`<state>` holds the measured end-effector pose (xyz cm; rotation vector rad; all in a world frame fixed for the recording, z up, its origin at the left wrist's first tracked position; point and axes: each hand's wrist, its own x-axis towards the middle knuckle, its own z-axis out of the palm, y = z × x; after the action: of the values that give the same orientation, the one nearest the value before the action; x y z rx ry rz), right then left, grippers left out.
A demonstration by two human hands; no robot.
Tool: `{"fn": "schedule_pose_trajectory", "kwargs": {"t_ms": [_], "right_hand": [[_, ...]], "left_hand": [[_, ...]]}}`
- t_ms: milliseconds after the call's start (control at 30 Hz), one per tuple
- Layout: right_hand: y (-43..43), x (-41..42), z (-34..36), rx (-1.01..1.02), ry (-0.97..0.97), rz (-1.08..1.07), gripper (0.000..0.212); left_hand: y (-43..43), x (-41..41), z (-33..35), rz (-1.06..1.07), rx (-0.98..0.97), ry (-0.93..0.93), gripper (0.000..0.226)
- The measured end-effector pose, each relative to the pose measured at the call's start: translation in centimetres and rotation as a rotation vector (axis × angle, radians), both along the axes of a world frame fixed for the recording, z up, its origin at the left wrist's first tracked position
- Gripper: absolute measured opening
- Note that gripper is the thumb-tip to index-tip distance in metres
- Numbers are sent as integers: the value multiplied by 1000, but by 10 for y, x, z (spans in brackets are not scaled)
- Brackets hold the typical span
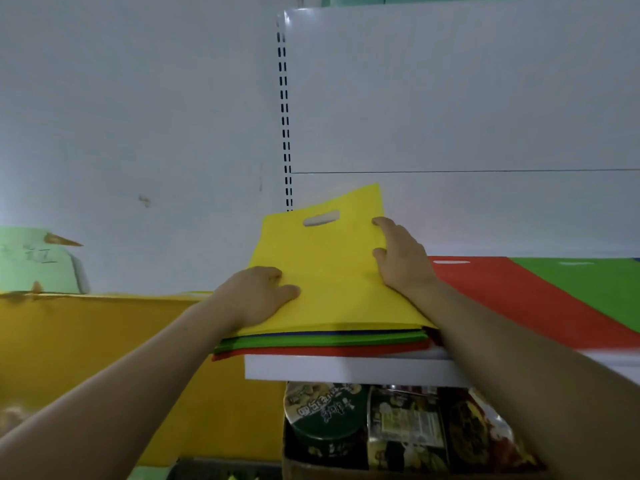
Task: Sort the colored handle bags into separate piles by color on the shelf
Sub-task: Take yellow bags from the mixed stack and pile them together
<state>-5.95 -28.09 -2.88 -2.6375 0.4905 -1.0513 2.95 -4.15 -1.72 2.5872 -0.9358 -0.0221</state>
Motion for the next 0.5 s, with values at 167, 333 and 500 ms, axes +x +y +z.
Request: {"fn": "schedule_pose_trajectory", "kwargs": {"t_ms": [167, 333, 500], "right_hand": [[4, -5, 4, -22, -280, 128, 47], [2, -14, 10, -33, -608, 195, 40], [1, -19, 16, 41, -743, 198, 37]], "left_hand": [[3, 0, 0, 80, -159, 57, 66], [11, 6, 3, 126, -430, 125, 59], [18, 1, 14, 76, -886, 344, 37]]}}
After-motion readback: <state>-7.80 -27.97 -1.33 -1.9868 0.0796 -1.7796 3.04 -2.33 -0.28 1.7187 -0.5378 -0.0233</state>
